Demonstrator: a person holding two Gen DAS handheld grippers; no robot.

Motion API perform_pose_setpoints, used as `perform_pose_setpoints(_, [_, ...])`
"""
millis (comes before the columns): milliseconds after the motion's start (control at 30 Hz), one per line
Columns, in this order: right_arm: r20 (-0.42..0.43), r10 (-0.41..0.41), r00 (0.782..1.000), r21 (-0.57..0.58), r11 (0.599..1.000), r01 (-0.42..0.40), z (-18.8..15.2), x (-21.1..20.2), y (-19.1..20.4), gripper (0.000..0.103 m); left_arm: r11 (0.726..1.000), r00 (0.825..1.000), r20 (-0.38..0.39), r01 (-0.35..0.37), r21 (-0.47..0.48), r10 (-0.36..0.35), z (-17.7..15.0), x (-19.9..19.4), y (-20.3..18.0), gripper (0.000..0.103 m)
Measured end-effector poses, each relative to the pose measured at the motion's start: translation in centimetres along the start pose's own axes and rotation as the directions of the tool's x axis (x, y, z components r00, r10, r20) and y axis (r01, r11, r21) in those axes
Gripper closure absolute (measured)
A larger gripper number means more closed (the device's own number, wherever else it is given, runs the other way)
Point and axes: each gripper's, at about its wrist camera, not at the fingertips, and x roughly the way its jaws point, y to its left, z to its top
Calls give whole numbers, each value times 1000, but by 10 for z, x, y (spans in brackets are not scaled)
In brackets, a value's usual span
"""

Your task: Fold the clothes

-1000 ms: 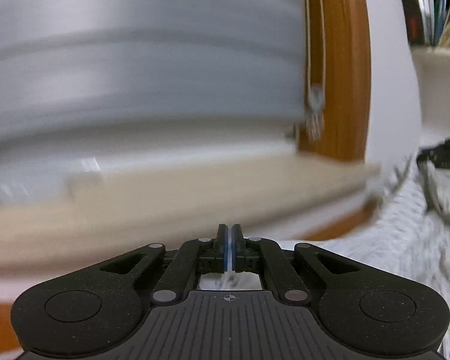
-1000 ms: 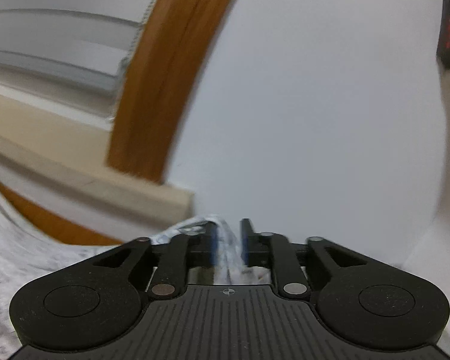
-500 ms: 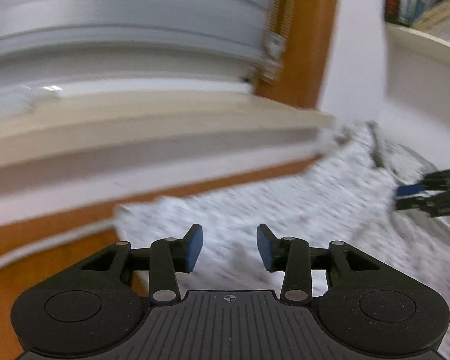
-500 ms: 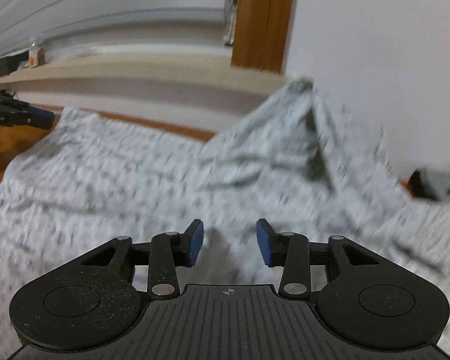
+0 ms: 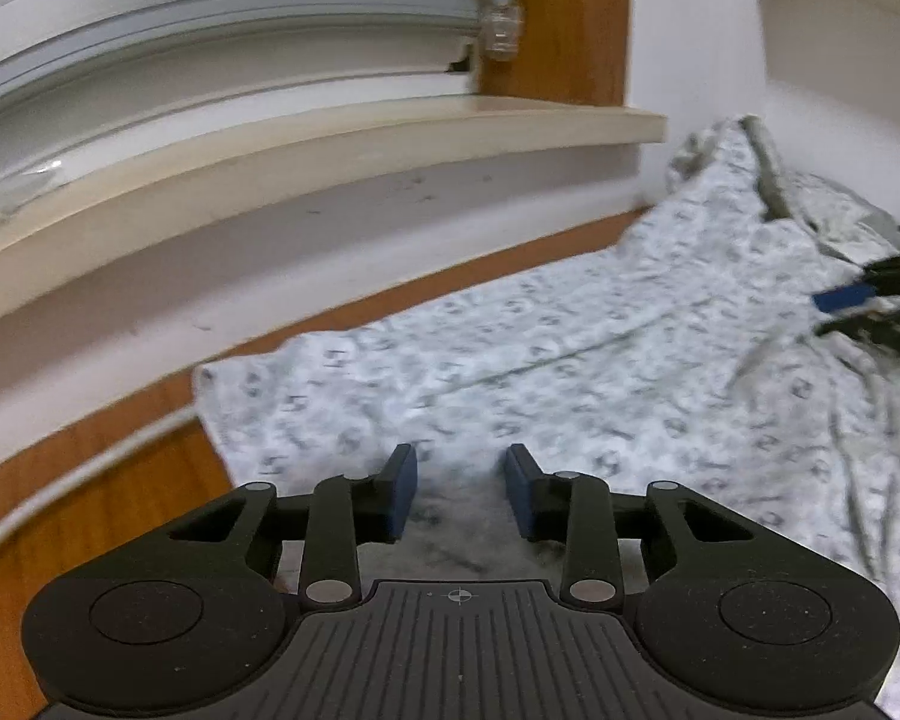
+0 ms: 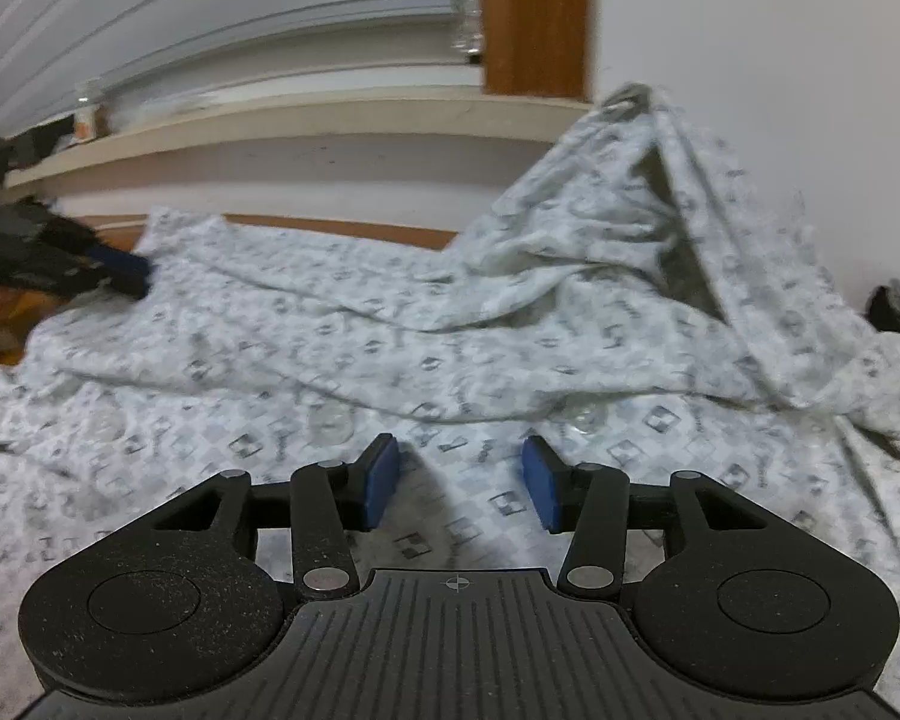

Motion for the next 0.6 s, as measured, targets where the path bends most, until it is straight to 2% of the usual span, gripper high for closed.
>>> perform_pose_setpoints(67, [1, 11, 1000, -13, 1000, -11, -2, -2, 4, 56, 999, 1000, 7, -12, -34, 12, 1, 5, 11, 66])
perform_pose_setpoints(167, [9, 40, 999, -18, 999, -39, -6, -6, 8, 55, 999, 1000, 6, -29, -24, 29, 7, 12, 13, 66])
perform_pose_setpoints(600, [18, 47, 999, -8, 999, -47, -7, -8, 8, 55, 1000, 1000, 12, 17, -27, -16, 14, 21, 25, 66])
